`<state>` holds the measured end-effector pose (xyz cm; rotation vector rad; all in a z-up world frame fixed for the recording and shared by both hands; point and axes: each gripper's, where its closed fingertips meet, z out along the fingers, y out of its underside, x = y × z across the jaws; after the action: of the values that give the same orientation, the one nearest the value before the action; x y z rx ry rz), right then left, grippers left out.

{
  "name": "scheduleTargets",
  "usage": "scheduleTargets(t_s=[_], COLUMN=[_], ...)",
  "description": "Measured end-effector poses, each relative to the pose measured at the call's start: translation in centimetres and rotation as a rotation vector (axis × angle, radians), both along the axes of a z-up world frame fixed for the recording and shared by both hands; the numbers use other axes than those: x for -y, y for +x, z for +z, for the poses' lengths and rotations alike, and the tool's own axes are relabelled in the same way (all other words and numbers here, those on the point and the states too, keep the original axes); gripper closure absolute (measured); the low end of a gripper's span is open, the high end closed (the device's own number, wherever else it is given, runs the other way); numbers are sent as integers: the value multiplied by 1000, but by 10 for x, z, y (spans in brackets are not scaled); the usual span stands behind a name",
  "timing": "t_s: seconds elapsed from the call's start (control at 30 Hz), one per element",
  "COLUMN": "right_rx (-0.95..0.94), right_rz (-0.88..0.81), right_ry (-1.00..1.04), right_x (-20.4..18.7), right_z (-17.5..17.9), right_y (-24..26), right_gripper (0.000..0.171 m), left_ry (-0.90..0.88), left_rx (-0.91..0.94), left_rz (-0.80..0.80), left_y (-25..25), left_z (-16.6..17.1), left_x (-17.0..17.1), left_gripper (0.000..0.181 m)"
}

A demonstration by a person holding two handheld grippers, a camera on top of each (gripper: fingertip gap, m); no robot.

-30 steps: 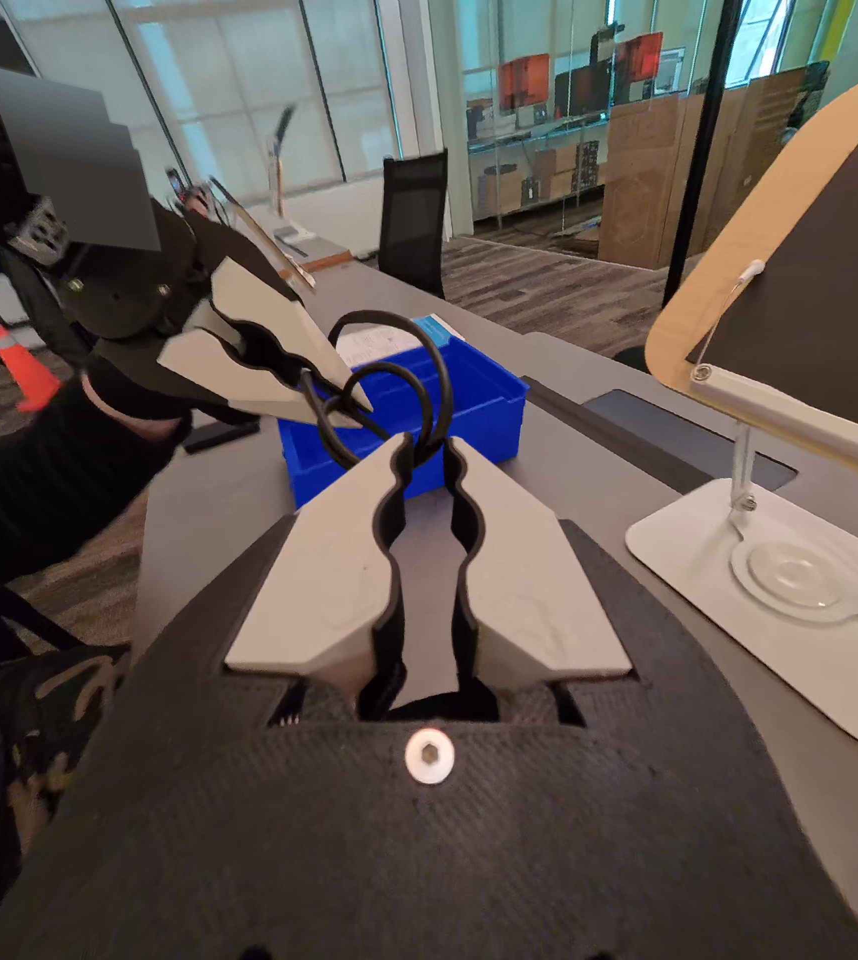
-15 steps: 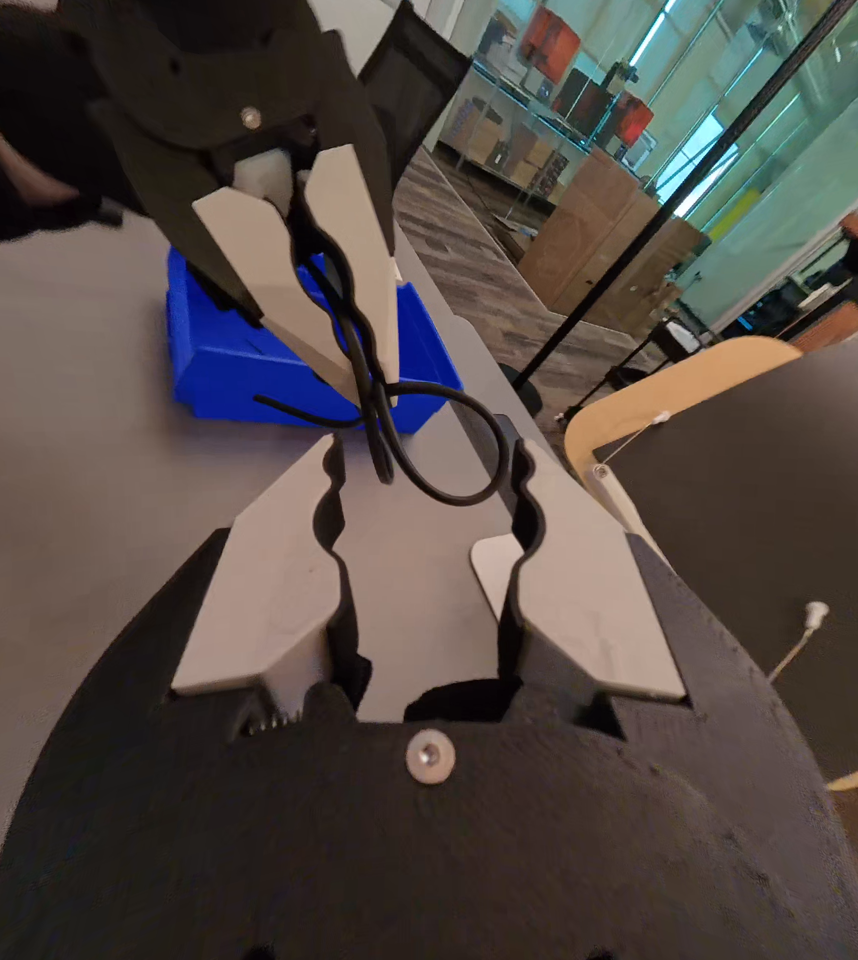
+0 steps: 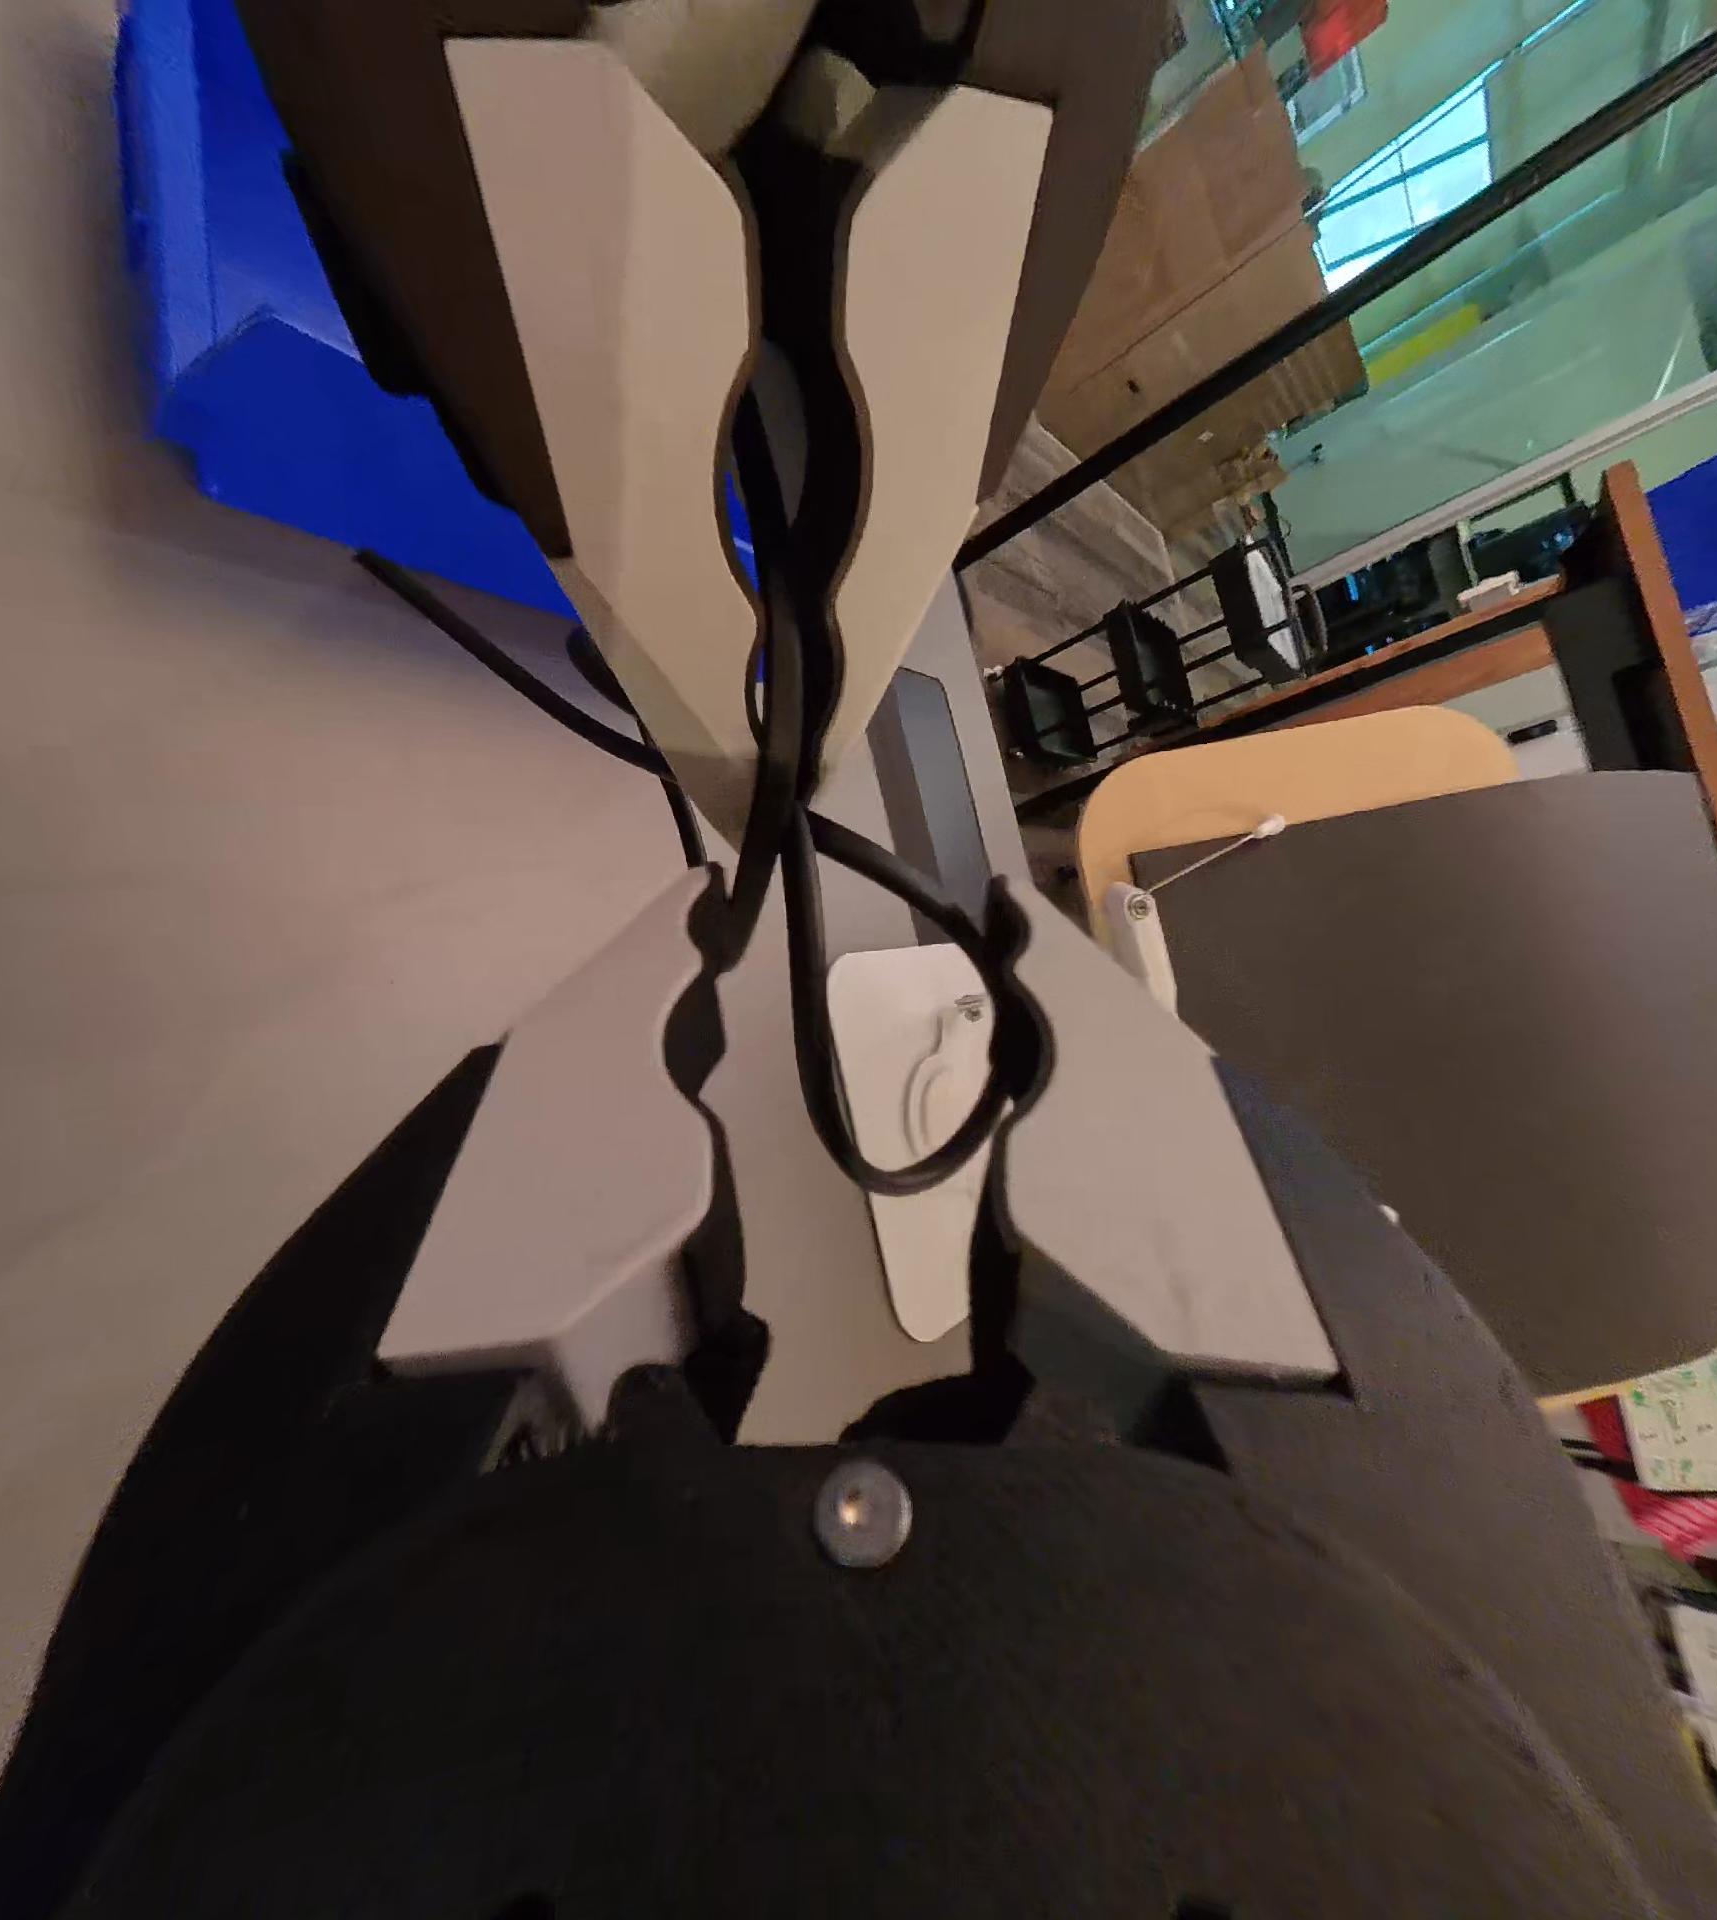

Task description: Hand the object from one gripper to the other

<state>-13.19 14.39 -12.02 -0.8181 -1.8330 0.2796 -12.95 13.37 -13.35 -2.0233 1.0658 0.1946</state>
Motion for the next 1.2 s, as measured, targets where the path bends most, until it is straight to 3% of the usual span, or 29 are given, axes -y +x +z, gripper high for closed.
scheduleTargets(t_s=[0.07,0.17,0.53,0.77,1.0,1.2], right_rx=[-3,19,-10,-93,-211,-253], right_rz=[-4,9,40,-47,-154,-174], right_ry=[-39,-75,-196,-316,-560,-629], right_x=[-1,1,4,-24,-53,-49], right_z=[0,-2,3,18,32,40], right_y=[0,2,5,15,23,19], right_gripper=[135,164,171,170,170,169], left_ry=[2,8,52,178,383,427], left_rx=[4,-5,55,106,97,54], left_rz=[0,20,15,44,93,203], left_y=[0,-5,-4,-11,-4,6], left_z=[1,3,14,43,70,53], left_x=[1,-1,-3,-8,-19,-40], left_gripper=[179,179,177,152,101,63])
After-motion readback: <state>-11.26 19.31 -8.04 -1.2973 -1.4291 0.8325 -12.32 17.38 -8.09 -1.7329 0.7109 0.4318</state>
